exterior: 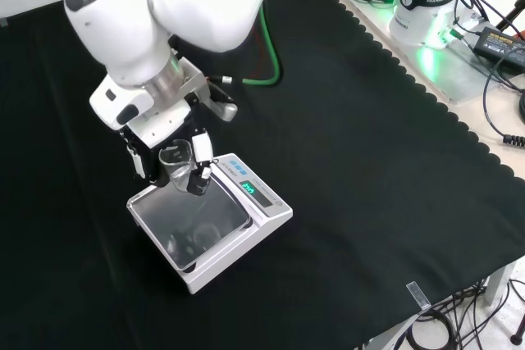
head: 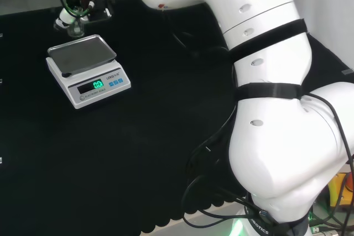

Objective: Put the beaker on the electronic balance.

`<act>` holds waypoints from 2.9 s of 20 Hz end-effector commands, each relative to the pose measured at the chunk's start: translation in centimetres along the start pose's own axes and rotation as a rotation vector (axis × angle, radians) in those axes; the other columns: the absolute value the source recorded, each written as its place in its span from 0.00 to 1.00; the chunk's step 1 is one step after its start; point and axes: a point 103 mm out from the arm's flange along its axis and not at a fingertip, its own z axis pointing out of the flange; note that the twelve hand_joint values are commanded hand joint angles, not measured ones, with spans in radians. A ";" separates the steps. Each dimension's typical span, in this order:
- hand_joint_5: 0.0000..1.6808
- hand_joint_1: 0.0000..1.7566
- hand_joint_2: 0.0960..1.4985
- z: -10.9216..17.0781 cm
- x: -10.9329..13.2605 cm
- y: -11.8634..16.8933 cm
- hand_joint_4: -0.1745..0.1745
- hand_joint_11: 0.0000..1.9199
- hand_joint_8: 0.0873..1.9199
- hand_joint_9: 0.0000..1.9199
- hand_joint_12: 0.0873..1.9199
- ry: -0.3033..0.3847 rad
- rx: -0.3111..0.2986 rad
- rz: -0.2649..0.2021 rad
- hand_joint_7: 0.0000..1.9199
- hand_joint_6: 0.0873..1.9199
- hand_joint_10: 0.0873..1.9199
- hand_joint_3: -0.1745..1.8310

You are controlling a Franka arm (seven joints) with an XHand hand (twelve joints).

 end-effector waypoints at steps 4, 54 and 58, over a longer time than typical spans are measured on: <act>0.80 0.69 0.30 2.8 -1.8 0.4 0.00 0.81 0.21 1.00 0.36 0.030 0.035 -0.019 0.93 0.31 0.22 0.53; 0.63 0.56 0.34 4.9 0.9 0.7 0.37 0.57 0.32 0.77 0.57 0.012 0.107 -0.028 0.71 0.37 0.27 0.41; 0.25 0.40 0.37 1.3 -0.6 -1.4 0.21 0.22 0.43 0.29 0.74 -0.022 0.146 -0.018 0.26 0.39 0.39 0.29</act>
